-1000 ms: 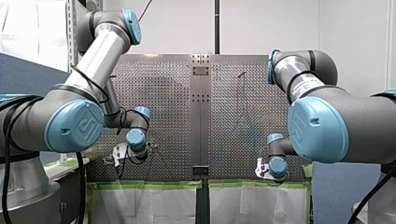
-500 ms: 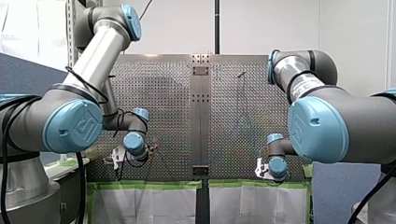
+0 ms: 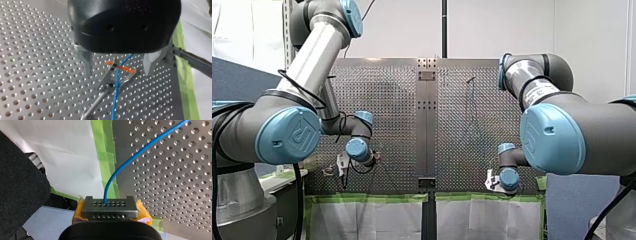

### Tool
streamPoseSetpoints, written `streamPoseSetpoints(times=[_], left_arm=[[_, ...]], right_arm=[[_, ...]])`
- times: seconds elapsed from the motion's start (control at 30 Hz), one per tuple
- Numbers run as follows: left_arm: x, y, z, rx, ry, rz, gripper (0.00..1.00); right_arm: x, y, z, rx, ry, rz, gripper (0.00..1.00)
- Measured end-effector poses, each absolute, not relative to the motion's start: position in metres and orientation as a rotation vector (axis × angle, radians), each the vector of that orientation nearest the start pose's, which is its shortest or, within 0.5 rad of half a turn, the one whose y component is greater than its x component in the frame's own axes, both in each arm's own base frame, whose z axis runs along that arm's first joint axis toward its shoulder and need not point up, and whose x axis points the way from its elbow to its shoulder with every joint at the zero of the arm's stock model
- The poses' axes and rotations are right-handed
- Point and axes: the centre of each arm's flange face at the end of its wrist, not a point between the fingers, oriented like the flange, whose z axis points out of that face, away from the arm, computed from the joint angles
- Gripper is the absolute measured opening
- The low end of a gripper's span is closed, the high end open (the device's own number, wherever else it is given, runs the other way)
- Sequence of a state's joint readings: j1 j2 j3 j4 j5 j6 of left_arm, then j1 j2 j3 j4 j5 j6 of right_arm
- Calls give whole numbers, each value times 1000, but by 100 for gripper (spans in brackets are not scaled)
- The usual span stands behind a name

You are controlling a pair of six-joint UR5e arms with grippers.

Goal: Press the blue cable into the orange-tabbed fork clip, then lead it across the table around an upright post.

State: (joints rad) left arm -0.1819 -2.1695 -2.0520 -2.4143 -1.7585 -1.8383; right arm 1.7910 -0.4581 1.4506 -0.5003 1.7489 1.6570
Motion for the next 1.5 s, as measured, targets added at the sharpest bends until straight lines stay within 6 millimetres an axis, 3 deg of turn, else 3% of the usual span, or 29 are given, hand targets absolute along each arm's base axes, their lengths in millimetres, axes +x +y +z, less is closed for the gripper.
streamPoseSetpoints(times=[0.8, 1.1, 1.5], left_arm=[[440, -209, 37, -196, 1935, -98, 100], [406, -204, 26, -151, 1995, -31, 100], [368, -214, 52, -68, 1906, -89, 100]], right_arm=[[252, -594, -112, 1581, -1537, 944, 0], [253, -593, -112, 1584, -1537, 943, 0], [253, -593, -112, 1584, -1536, 944, 0]])
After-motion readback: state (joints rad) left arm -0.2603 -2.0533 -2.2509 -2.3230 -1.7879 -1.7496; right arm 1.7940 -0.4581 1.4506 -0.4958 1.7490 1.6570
